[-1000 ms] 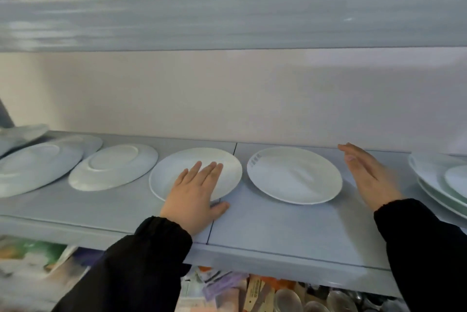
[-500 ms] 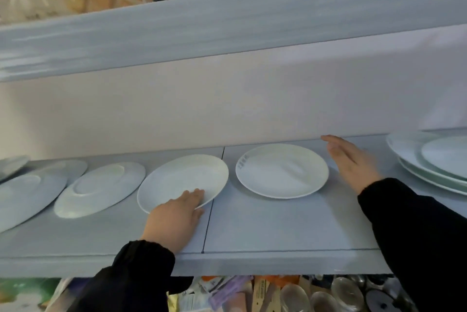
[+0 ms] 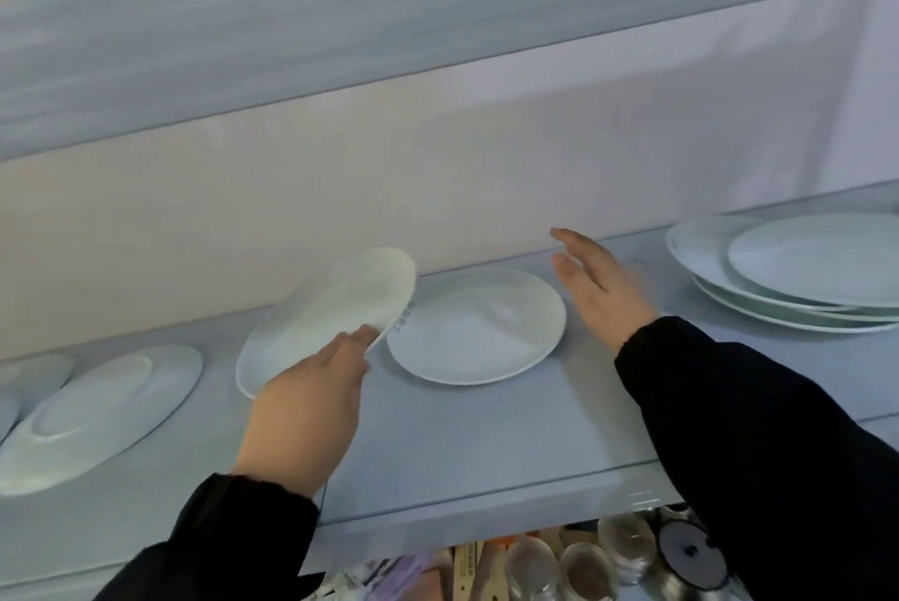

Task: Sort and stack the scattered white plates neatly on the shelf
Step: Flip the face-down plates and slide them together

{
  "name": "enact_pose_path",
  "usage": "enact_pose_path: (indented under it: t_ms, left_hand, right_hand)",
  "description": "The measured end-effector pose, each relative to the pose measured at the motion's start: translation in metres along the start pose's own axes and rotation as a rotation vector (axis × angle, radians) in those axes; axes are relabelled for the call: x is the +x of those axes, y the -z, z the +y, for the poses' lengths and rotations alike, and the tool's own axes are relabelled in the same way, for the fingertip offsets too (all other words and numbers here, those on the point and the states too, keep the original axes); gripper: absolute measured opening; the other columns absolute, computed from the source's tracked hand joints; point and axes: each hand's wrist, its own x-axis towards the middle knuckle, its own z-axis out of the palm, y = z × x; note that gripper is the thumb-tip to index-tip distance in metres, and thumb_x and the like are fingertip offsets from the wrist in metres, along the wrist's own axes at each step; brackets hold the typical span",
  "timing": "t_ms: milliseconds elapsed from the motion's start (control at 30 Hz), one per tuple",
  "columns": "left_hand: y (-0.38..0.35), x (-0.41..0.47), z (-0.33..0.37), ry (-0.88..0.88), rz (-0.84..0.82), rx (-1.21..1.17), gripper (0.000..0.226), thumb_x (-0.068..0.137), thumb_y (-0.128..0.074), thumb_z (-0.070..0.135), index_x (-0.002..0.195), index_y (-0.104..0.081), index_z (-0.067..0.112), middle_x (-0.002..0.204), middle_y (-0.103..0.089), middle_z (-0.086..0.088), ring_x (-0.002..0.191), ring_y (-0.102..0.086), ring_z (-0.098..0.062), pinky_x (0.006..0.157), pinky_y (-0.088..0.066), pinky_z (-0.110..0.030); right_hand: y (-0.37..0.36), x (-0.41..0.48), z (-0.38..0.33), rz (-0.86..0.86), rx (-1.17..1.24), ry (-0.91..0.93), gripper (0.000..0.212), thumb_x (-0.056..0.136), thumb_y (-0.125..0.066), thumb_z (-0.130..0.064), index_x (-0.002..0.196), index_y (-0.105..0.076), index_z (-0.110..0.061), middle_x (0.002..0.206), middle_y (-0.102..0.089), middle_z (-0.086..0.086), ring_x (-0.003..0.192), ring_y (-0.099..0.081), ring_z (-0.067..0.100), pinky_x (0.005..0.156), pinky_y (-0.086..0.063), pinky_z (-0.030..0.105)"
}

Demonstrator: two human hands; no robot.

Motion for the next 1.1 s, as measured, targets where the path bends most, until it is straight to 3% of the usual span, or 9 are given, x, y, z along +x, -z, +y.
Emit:
enact_pose_path:
  t_ms: [100,300,500,600,667,800,933,1100]
  left_hand:
    - [-0.005,0.026,0.04,-0.116,0.044,-0.123,0.048,0.077,-0.074,0.003,0.121,-0.061,0.016,0.095,-0.072,-0.003,0.065,-0.068,-0.023,0.044,-0.047,-0.027]
    - [-0.058,0.052,0.1,-0.266,-0.107,-0.239,0.059,0.077,-0.067,0.002,0.13,-0.049,0.02,0.098,-0.068,0.001,0.071,-0.068,-0.02,0.049,-0.052,-0.033]
    - [-0.089,0.072,0.128,-0.296,-0.16,-0.239,0.045,0.089,-0.052,0.013,0.133,-0.045,0.023,0.102,-0.063,0.0,0.07,-0.063,-0.025,0.055,-0.051,-0.037]
    - [-0.089,0.069,0.132,-0.332,-0.135,-0.245,0.035,0.087,-0.053,0.019,0.121,-0.054,0.025,0.098,-0.065,0.006,0.074,-0.065,-0.018,0.053,-0.052,-0.031]
    - [-0.084,0.065,0.133,-0.325,-0.131,-0.247,0.031,0.088,-0.042,0.033,0.112,-0.06,0.027,0.099,-0.067,0.01,0.08,-0.064,-0.015,0.053,-0.05,-0.029]
    - [-0.079,0.062,0.13,-0.253,-0.151,-0.263,0.035,0.086,-0.036,0.046,0.103,-0.06,0.027,0.095,-0.064,0.01,0.084,-0.061,-0.016,0.06,-0.05,-0.033]
    - [-0.078,0.061,0.129,-0.246,-0.163,-0.296,0.036,0.086,-0.038,0.048,0.107,-0.06,0.029,0.1,-0.063,0.011,0.09,-0.06,-0.014,0.066,-0.052,-0.035]
    - [-0.08,0.06,0.125,-0.208,-0.143,-0.366,0.042,0.084,-0.04,0.051,0.113,-0.062,0.03,0.105,-0.065,0.013,0.094,-0.061,-0.013,0.07,-0.052,-0.031]
  right_hand:
    - [0.003,-0.001,-0.004,0.078,0.06,-0.007,0.045,0.102,-0.043,-0.038,0.146,-0.041,-0.027,0.149,-0.041,-0.008,0.136,-0.037,0.007,0.111,-0.027,0.026]
    - [0.007,-0.003,-0.012,0.131,0.083,-0.008,0.049,0.098,-0.04,-0.044,0.144,-0.043,-0.029,0.152,-0.038,-0.008,0.138,-0.034,0.006,0.11,-0.025,0.023]
    - [0.011,0.0,-0.005,0.103,-0.059,0.048,0.054,0.093,-0.036,-0.052,0.142,-0.046,-0.031,0.155,-0.035,-0.006,0.142,-0.028,0.005,0.107,-0.022,0.015]
    - [0.009,0.003,0.003,0.047,-0.178,0.061,0.058,0.085,-0.039,-0.059,0.137,-0.05,-0.035,0.154,-0.036,-0.006,0.142,-0.029,0.007,0.11,-0.035,0.032]
    - [0.008,0.002,0.004,0.014,-0.207,0.046,0.06,0.08,-0.041,-0.061,0.133,-0.053,-0.038,0.152,-0.037,-0.009,0.141,-0.029,0.006,0.109,-0.038,0.037]
    - [0.01,0.002,-0.001,0.059,-0.143,0.036,0.053,0.079,-0.045,-0.059,0.126,-0.059,-0.038,0.147,-0.044,-0.01,0.134,-0.036,0.0,0.104,-0.033,0.022]
    - [0.01,0.003,-0.003,0.061,-0.162,0.033,0.041,0.087,-0.053,-0.045,0.125,-0.062,-0.033,0.145,-0.047,-0.007,0.132,-0.037,0.0,0.093,-0.022,0.002]
    - [0.01,0.005,-0.003,0.064,-0.17,0.032,0.041,0.086,-0.054,-0.045,0.125,-0.062,-0.034,0.144,-0.049,-0.008,0.132,-0.04,0.001,0.098,-0.027,0.015]
